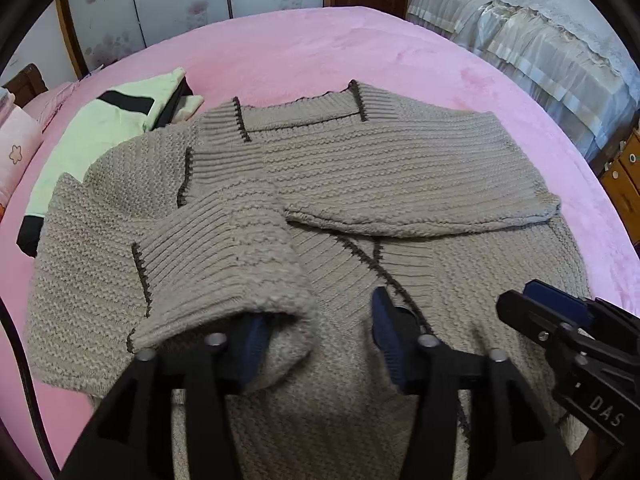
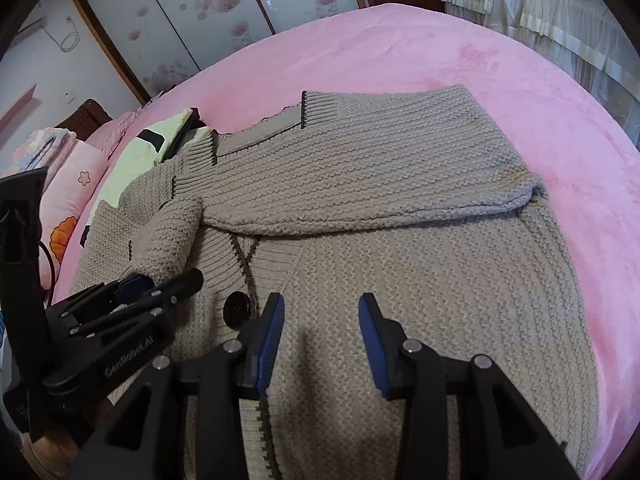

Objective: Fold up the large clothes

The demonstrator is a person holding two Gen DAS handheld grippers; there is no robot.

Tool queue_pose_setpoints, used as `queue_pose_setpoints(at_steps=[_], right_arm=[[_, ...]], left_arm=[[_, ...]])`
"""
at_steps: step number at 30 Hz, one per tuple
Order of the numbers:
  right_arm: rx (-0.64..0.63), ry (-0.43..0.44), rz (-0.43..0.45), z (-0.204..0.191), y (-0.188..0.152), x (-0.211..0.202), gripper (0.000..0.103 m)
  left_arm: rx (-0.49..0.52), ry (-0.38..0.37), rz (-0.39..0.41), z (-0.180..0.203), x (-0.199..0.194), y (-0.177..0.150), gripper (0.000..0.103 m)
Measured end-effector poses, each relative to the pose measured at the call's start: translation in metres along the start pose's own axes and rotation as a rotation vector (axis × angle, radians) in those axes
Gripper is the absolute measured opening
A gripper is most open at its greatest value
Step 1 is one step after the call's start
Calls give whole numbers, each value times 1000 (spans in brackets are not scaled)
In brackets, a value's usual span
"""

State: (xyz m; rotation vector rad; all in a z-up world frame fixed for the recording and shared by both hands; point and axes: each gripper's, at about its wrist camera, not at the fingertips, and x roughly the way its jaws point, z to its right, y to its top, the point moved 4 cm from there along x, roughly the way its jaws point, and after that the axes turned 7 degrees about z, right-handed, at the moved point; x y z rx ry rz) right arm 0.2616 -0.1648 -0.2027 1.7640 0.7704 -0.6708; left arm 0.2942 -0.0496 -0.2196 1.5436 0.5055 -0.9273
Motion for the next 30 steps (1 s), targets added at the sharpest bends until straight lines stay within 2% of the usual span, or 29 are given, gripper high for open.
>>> queue_pose_setpoints(at_steps=[1, 3, 6, 10, 17, 21, 25, 27, 30], right_arm=[[1, 4, 0, -1, 0, 0, 39], [0, 10, 1, -2, 1, -2, 39], [-7, 14, 5, -5, 2, -4, 39], [-14, 22, 13, -9, 3, -10, 39], [-44, 43, 24, -25, 6, -19, 39], [-89, 67, 28, -45, 9, -23, 39], [-156, 97, 45, -72, 17, -26, 39], [-195, 116, 55, -88, 23, -27, 39], [-261, 131, 60, -111, 28, -23, 39]], left_arm=[[14, 14, 10, 2, -3, 1, 64], [46, 46, 26, 7, -8, 2, 67], [67, 67, 34, 8, -16, 2, 67], [51, 78, 33, 3, -28, -1, 70], [9, 139, 57, -22, -56, -7, 72], [-64, 206, 90, -56, -78, -12, 73], [-208, 292, 135, -106, -103, -29, 86], [-290, 330, 132, -134, -110, -43, 86], [-362, 354, 100, -166, -106, -65, 86]])
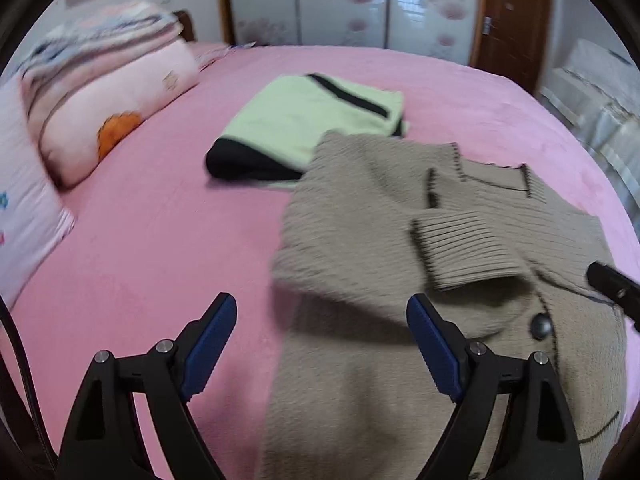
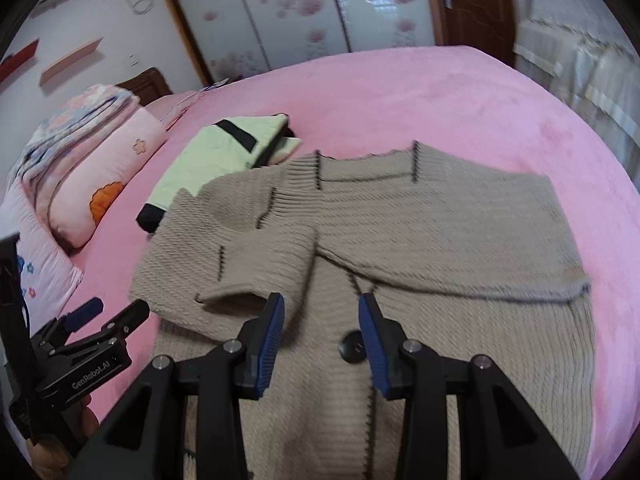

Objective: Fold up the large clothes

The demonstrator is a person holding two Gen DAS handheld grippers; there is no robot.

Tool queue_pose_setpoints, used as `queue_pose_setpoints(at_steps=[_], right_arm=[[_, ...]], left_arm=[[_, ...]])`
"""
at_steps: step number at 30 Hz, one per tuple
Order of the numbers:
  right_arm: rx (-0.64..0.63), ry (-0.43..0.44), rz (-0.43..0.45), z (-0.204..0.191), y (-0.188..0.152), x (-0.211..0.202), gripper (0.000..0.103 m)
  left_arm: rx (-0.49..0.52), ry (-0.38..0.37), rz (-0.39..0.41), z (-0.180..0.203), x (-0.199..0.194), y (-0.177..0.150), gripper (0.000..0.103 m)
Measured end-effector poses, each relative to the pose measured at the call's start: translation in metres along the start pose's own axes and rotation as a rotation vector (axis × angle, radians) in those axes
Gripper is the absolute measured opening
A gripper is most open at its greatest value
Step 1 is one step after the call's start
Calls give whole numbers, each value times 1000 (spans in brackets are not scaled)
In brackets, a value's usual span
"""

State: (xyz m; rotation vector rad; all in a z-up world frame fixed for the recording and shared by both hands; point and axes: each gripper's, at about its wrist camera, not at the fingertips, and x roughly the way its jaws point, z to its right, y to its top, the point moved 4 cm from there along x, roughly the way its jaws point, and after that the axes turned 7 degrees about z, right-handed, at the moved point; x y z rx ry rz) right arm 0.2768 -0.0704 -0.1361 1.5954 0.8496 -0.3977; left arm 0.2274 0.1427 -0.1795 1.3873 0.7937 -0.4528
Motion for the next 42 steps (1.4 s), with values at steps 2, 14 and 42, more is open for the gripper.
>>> queue_pose_setpoints(at_steps=[2, 14, 42], right_arm=[[-74, 16, -13, -19, 4, 9, 39], [-653, -69, -72, -98, -15, 72, 55], [10, -191, 263, 79, 125, 11, 5]], left_arm=[[-18, 28, -41, -15, 13, -9, 86], [-132, -18, -161, -41, 82, -40, 86], [-193, -87, -177, -2, 116, -7, 28]])
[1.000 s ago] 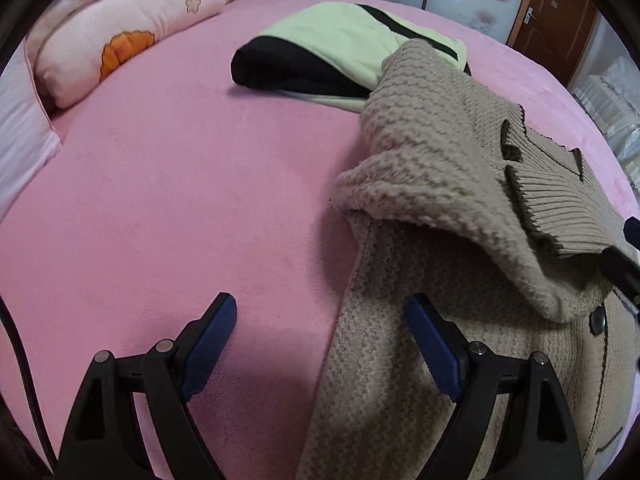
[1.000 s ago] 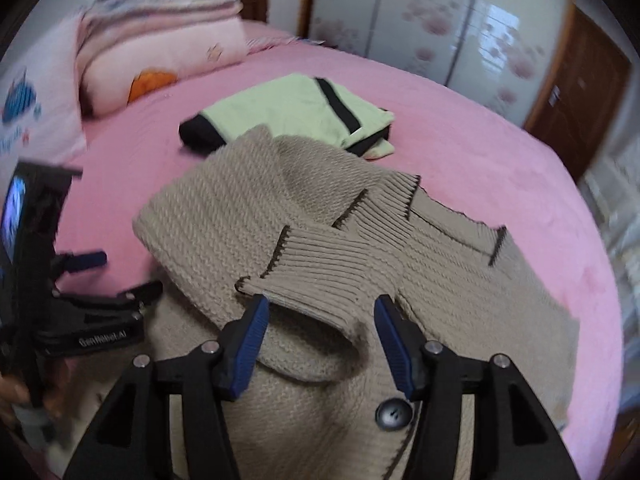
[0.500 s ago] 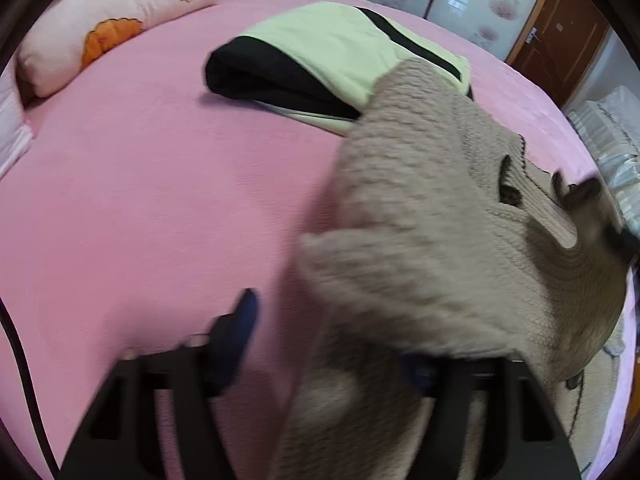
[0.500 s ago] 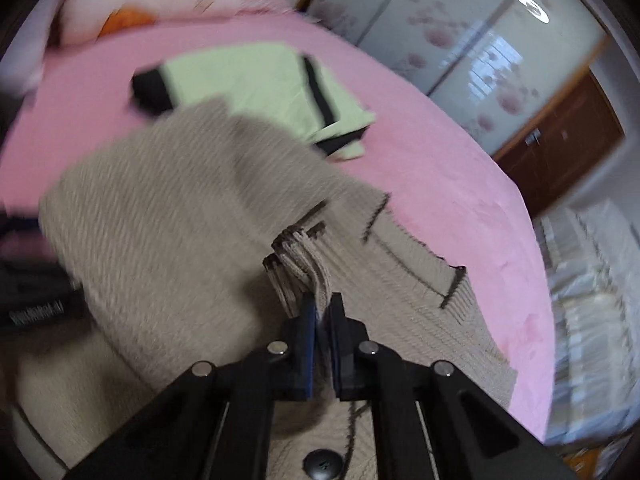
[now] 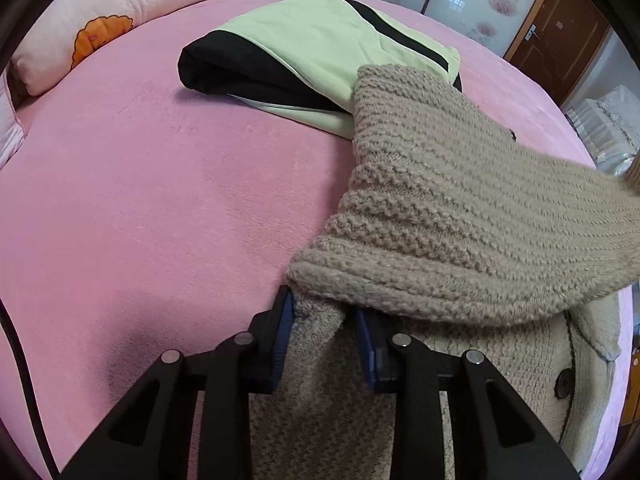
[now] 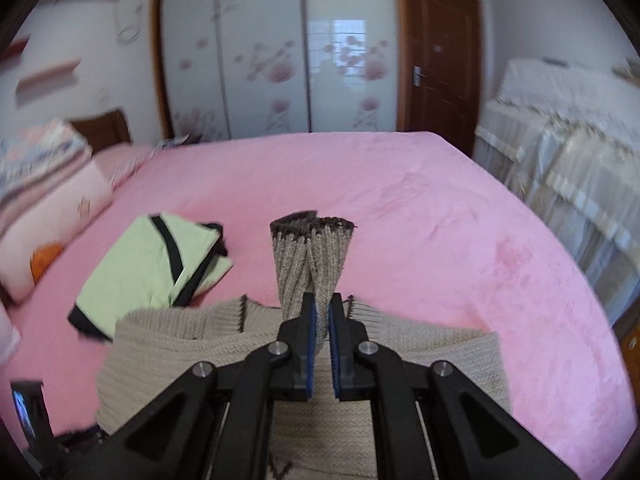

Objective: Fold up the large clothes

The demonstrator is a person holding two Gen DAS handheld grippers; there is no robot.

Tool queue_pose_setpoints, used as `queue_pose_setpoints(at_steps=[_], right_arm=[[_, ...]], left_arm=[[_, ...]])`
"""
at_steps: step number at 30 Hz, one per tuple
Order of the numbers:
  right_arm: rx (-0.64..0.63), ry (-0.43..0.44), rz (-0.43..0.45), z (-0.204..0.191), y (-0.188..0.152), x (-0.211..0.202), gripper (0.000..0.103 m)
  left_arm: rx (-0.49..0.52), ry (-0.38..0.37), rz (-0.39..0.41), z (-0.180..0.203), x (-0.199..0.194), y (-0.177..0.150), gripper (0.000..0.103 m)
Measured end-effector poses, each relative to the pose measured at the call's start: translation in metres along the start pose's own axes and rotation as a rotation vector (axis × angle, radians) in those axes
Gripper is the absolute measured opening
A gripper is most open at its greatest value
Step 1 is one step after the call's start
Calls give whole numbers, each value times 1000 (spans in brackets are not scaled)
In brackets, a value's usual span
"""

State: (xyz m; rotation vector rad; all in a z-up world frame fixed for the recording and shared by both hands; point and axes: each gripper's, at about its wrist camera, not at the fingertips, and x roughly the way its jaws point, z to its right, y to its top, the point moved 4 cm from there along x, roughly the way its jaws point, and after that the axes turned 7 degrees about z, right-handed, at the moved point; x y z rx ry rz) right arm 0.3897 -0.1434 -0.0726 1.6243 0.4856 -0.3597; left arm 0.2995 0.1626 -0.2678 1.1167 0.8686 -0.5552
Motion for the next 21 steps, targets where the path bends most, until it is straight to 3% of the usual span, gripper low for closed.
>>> queue_pose_setpoints(at_steps=[4, 8, 17, 21], right_arm=[[93, -50, -103, 43, -38, 29, 5], [120, -48, -153, 48, -53, 39, 5], [27, 165, 126, -49, 61, -23, 5], [-20, 180, 210, -63, 87, -40, 5]], left_arm=[[12, 6, 1, 2, -2, -4, 28], [7, 6, -6, 0, 1, -6, 28], [-20, -4, 0, -7, -1, -6, 28], [-48, -32, 3, -11, 0, -6, 28]])
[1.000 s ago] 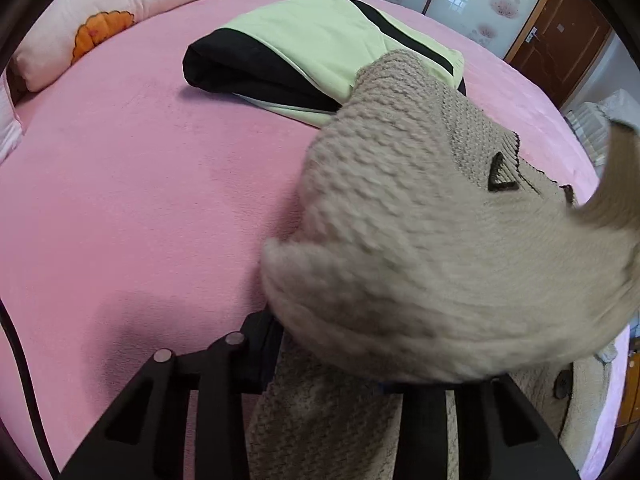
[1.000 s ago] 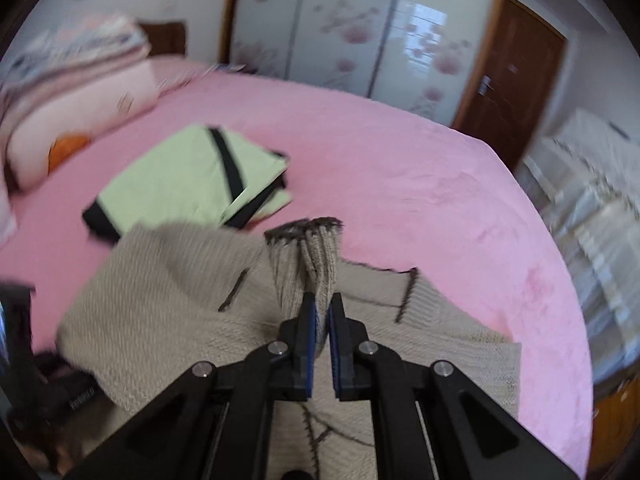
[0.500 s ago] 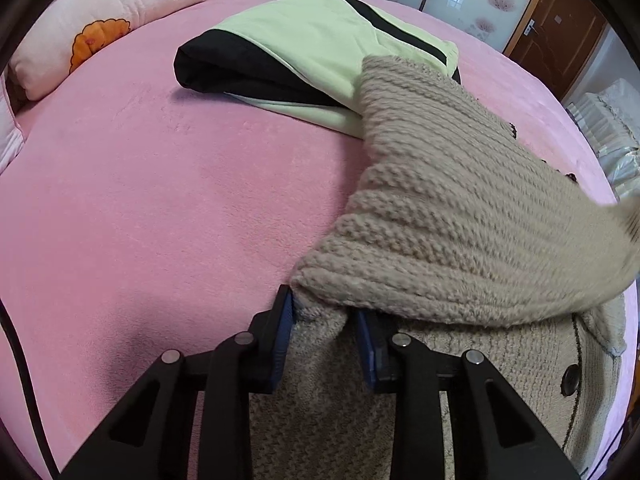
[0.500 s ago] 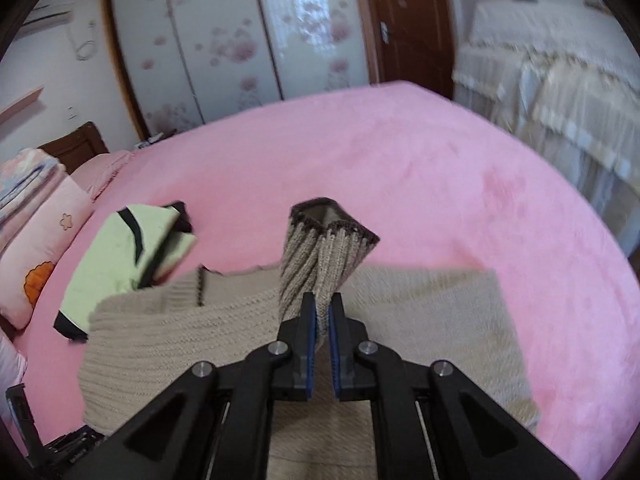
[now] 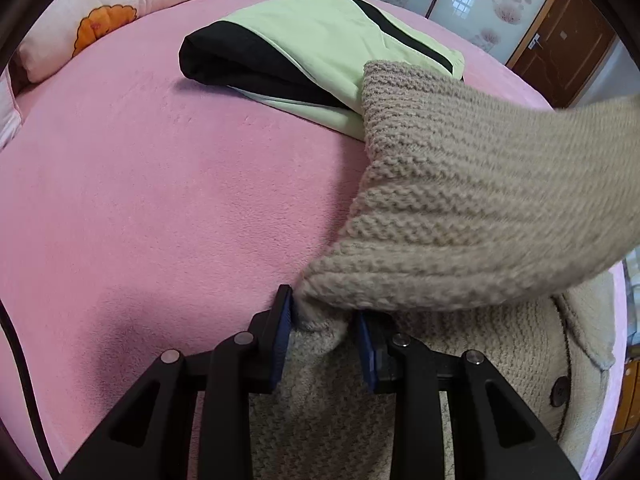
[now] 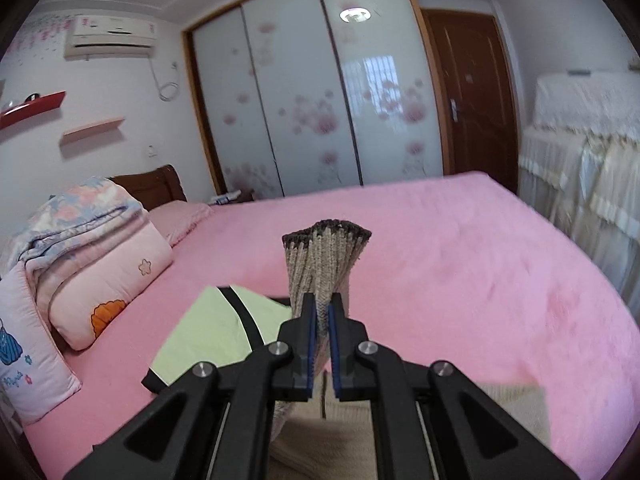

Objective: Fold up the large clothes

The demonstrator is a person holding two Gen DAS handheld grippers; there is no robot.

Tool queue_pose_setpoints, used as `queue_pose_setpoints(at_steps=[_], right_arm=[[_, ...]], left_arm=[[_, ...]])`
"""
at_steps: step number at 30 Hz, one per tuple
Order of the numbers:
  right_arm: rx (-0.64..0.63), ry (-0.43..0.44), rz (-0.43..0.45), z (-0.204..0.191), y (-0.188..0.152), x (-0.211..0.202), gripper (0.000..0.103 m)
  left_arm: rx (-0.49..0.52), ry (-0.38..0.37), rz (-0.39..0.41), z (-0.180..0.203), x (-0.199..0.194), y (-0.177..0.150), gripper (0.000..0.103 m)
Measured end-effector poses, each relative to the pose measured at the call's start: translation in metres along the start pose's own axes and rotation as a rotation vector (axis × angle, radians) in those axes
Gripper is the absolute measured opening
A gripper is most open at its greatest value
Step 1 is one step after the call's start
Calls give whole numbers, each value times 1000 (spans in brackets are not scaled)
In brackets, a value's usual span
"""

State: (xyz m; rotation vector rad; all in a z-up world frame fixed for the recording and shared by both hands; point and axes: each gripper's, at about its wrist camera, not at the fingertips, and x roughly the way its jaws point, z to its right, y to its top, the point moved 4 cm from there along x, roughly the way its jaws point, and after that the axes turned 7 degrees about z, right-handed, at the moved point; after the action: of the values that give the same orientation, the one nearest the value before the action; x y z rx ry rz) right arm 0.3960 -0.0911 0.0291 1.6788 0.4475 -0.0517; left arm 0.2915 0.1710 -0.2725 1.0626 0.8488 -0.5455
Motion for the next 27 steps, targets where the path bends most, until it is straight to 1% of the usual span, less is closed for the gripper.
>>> queue_pose_setpoints(at_steps=[2, 4, 6, 8, 9, 11, 12, 14, 16, 17, 18, 19, 20, 21, 22, 23, 24, 25, 27], right_arm=[[-10, -17, -5, 2, 0, 3, 5], [8, -58, -34, 19, -12, 9, 5], [38, -101, -79, 43, -33, 13, 5], [86, -148, -149, 77, -62, 16, 5], [123, -174, -204, 100, -86, 18, 5], [158, -207, -277, 129, -119, 18, 5], [171, -222, -336, 145, -141, 21, 6], [181, -248, -444, 164, -176, 26, 8], [168, -277, -549, 181, -206, 24, 9], [165, -291, -563, 183, -211, 20, 9], [170, -293, -568, 187, -217, 14, 9], [192, -274, -562, 193, -215, 6, 10], [214, -261, -559, 198, -212, 1, 11], [236, -249, -553, 203, -209, -5, 18], [257, -237, -542, 210, -203, -11, 29], [265, -234, -536, 213, -197, -15, 35], [271, -230, -528, 216, -192, -17, 43], [276, -223, -519, 218, -187, -18, 48], [278, -211, -508, 219, -181, -16, 50]], left_arm=[[5, 2, 0, 1, 0, 0, 28], [15, 10, 2, 2, 0, 0, 28], [21, 15, 5, 4, -1, -1, 28], [29, 19, 4, 5, 0, -1, 28], [33, 23, 2, 5, 0, -1, 28], [45, 30, 1, 8, -1, -2, 28], [53, 35, 1, 9, -1, -2, 28], [74, 46, -4, 9, -1, -3, 28], [108, 49, -14, 13, -2, -3, 32], [130, 47, -23, 15, -3, -3, 33], [160, 46, -34, 17, -5, -3, 37], [192, 40, -44, 19, -9, -3, 46], [210, 27, -53, 19, -12, -2, 51], [215, 3, -56, 19, -19, 0, 57], [212, -33, -51, 18, -27, 3, 58], [208, -63, -49, 17, -34, 7, 59], [200, -100, -41, 17, -43, 13, 63], [192, -120, -28, 17, -49, 19, 71], [172, -140, 7, 22, -54, 34, 79]])
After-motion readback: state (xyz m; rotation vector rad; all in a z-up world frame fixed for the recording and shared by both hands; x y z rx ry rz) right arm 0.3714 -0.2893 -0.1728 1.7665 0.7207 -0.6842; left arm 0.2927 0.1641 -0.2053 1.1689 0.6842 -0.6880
